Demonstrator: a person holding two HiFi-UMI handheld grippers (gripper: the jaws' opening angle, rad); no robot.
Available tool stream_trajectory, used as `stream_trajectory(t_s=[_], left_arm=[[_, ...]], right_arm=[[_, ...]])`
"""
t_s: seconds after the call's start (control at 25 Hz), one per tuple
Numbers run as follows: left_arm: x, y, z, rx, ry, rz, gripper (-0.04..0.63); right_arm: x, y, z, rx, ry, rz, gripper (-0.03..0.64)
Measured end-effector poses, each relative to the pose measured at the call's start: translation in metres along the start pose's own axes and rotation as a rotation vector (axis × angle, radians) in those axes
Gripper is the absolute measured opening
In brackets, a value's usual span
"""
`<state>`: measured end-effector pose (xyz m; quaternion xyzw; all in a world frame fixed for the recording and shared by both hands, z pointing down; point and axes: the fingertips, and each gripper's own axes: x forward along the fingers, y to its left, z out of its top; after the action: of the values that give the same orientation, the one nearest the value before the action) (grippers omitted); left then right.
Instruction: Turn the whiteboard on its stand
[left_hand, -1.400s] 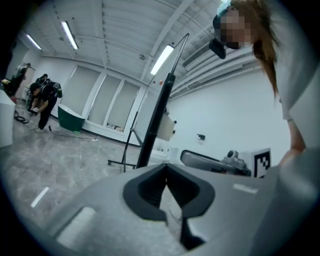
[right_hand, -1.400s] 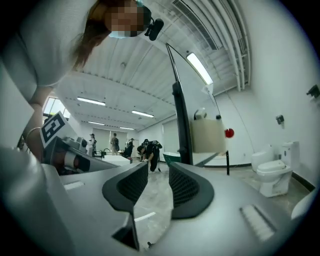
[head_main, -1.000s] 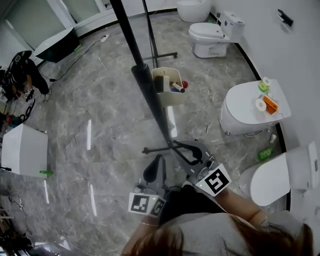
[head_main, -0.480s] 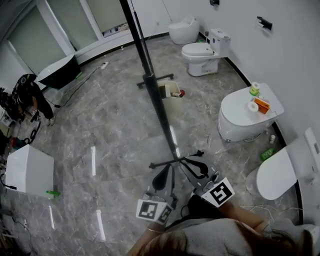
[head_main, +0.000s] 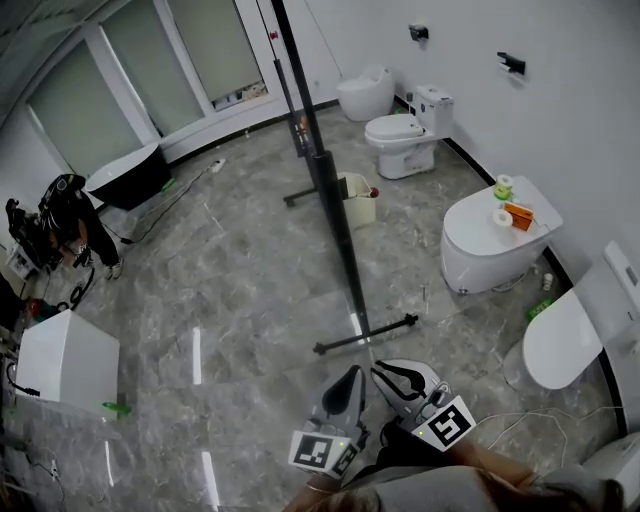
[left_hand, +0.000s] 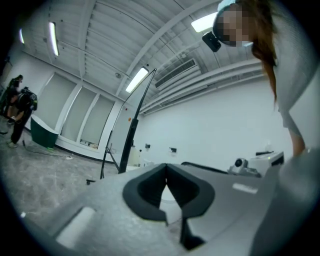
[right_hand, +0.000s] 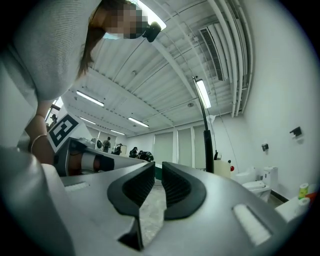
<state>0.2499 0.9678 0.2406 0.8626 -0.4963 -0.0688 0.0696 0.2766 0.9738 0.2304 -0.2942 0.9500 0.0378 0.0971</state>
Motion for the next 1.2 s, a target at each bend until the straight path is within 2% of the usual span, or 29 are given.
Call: stream_trajectory(t_s=[0.16,0.36,0.52,0.64,1.0,1.2], left_arm=[[-0.009,-0.012,0.003,0.031,-0.009,0.001,0.000],[-0.002,-0.027,0.004,0.027,-0.014,0.014,0.000],[0.006,-0.043,0.000,0.028,-0.017,0.010,0.000],[0.010,-0.046,0.002,0.028,-0.023,0.025,0.000],[0.018,-0.040,0.014,0.061,-0.051,0.079,0.000],[0.019,-0.041,0.012,0.066,-0.053,0.069,0.000]], right_arm=[[-0.012,-0.008,0.015,-0.025,-0.023,-0.034,0.037],[-0.018,-0.009,0.033,-0.050,-0.054,0.004,0.036],[-0.027,-0.014,0.038,-0.073,-0.042,0.026,0.005],[-0.027,-0.023,0.040,-0.080,-0.039,0.022,0.005],[-0.016,-0.023,0.052,-0.108,-0.078,0.099,0.005],[-0.013,-0.019,0.053,-0.105,-0.089,0.114,0.005]])
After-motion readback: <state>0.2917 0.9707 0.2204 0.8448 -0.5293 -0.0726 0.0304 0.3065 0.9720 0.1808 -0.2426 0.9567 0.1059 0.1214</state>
